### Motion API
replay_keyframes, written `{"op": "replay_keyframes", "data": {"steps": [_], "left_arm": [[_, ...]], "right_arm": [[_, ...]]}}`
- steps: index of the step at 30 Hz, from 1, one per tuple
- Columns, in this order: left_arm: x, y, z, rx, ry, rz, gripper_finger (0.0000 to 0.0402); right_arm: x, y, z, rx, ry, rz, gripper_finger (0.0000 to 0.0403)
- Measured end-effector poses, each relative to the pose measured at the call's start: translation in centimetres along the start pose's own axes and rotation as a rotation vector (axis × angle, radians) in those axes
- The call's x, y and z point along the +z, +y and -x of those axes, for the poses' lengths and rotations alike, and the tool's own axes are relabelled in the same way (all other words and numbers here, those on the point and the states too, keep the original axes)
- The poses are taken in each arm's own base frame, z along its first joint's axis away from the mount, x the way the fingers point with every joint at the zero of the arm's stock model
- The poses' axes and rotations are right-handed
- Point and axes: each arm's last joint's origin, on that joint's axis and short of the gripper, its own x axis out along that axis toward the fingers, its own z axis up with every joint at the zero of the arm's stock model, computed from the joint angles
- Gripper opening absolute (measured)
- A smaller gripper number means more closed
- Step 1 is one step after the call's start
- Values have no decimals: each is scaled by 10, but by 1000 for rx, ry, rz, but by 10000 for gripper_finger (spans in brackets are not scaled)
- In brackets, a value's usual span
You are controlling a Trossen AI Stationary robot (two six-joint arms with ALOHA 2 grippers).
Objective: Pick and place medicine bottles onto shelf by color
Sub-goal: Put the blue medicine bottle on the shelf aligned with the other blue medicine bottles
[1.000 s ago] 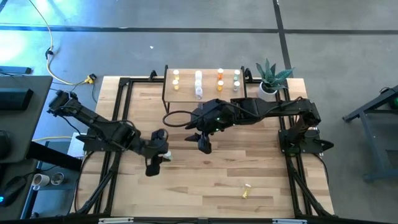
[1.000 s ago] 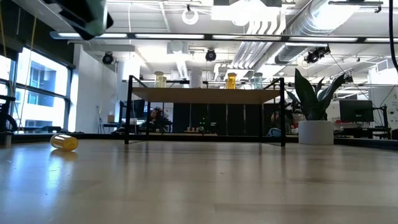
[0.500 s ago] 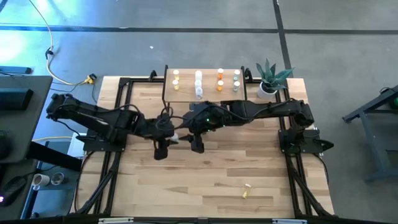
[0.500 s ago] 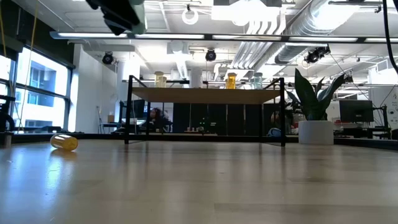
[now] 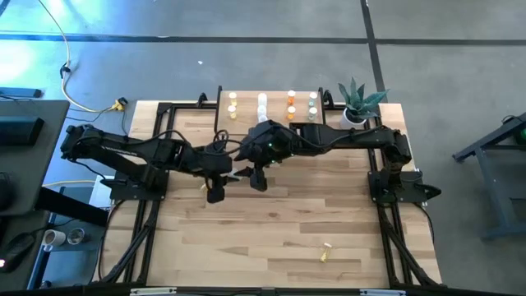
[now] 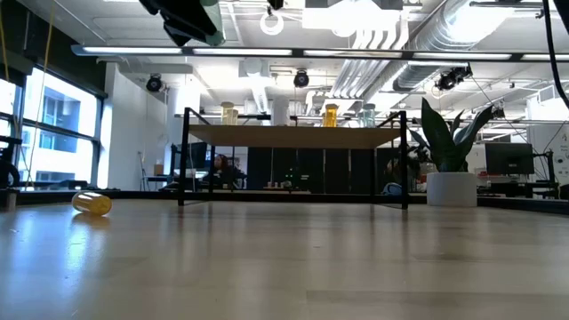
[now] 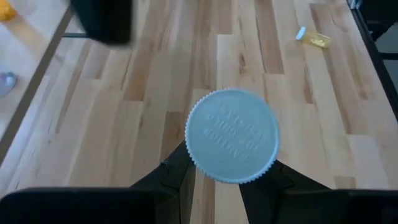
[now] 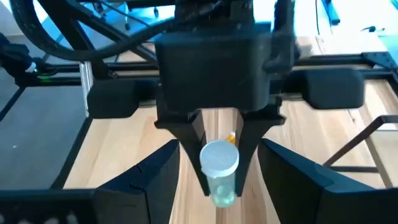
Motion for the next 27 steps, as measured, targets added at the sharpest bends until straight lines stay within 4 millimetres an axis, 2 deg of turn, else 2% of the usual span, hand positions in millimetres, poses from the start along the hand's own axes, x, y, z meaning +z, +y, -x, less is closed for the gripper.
{"op": "replay_keyframes", "data": {"steps": [8,18,27], "left_arm": [[2,1,1,4,-16,-9,92],[29,3,22,29,-94,-42,92],[27,4,21,32,-55,-38,92]], "right_arm": [[-2,-2,-4,8,9,25,209],[-1,-6,-3,6,3,43,209],[1,-6,-3,8,-20,49,209]]}}
